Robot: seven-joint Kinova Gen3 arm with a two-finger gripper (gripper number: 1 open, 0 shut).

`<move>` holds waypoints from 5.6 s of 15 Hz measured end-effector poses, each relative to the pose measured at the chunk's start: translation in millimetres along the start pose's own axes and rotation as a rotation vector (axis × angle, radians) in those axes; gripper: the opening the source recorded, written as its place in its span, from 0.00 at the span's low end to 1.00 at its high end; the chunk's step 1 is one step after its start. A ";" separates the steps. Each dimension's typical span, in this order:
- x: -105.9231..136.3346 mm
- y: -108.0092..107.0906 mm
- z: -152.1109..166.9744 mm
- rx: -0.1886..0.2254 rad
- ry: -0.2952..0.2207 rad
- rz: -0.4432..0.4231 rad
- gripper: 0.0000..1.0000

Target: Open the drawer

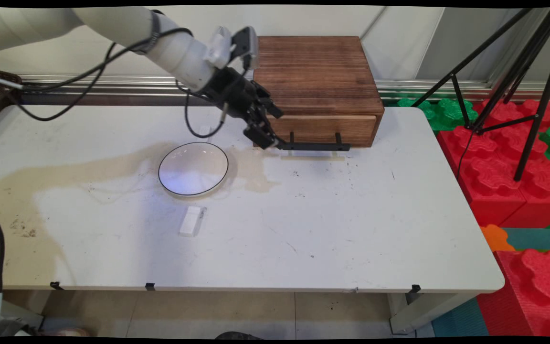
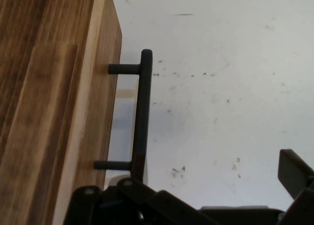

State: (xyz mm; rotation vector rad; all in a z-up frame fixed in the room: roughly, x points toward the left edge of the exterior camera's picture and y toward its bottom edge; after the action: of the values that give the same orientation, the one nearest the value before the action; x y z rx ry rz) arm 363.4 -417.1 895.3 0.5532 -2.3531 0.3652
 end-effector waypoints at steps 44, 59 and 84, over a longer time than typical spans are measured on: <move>14.9 -16.1 148.7 -0.039 -0.202 0.096 1.00; 12.4 27.3 143.5 -0.081 -0.189 0.126 1.00; 9.5 110.1 129.6 -0.131 -0.163 0.054 1.00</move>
State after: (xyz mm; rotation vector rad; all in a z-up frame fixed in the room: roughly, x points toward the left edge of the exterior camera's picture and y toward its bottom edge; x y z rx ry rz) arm 231.7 -375.8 795.5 0.4734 -2.5309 0.1950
